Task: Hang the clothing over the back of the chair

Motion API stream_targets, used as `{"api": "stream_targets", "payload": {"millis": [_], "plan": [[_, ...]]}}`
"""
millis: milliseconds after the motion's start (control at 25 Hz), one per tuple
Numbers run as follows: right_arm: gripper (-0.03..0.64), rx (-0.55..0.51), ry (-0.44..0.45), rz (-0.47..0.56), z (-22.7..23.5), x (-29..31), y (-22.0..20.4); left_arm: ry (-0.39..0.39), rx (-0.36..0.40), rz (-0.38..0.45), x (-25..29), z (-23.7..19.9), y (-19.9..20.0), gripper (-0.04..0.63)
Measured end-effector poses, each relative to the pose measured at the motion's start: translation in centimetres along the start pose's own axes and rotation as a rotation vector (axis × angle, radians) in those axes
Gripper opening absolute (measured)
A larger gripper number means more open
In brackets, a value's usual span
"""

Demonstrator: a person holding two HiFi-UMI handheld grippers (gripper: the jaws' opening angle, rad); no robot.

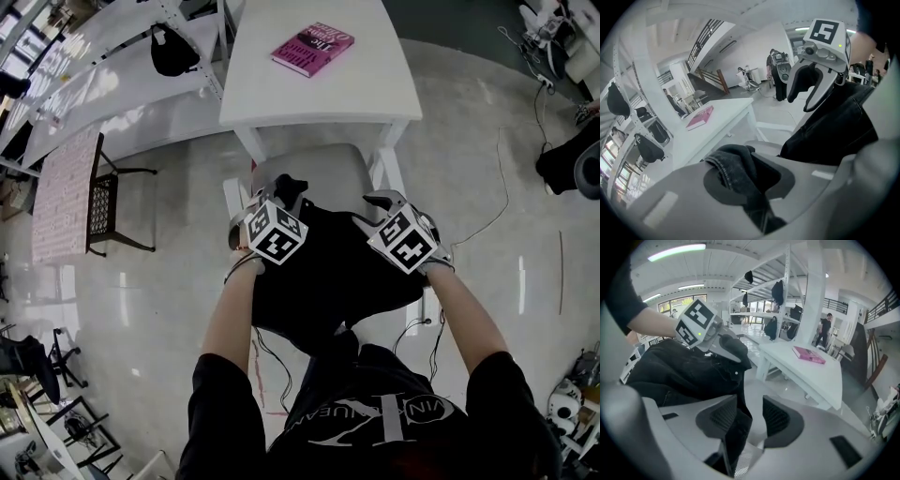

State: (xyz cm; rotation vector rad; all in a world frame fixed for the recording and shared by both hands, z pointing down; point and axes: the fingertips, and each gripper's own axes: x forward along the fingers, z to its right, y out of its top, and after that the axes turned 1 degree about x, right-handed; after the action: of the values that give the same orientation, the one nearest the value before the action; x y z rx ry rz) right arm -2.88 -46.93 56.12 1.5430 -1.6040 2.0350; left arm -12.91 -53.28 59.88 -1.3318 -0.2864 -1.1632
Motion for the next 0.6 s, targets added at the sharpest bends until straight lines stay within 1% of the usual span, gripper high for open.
{"api": "stream_targets", "payload": {"millis": [120,360,480,600], "plan": [[0.169,0.001,0.002,0.006,-0.2,-0.4,-0.2,-0.029,-0.015,-0.025,0.2,0.6,-0.4,0.040],[0.169,-0.013,-0.014,0.028,-0.3,-1.4,0.3,-0.082,-0.093,-0.062,0.2,1.1,-1.2,0.066],[0.169,-0.022,-0.024,0.041,-0.4,-2.3,0.6,-0.110,-0.156,-0.069,-0.2,1.3,-1.3,0.101],[0.169,0.003,-0.026,0.050,-0.6,-2.8,0.4,-0.126,-0.191,-0.071,-0.3,1.6,-1.3,0.128]]}}
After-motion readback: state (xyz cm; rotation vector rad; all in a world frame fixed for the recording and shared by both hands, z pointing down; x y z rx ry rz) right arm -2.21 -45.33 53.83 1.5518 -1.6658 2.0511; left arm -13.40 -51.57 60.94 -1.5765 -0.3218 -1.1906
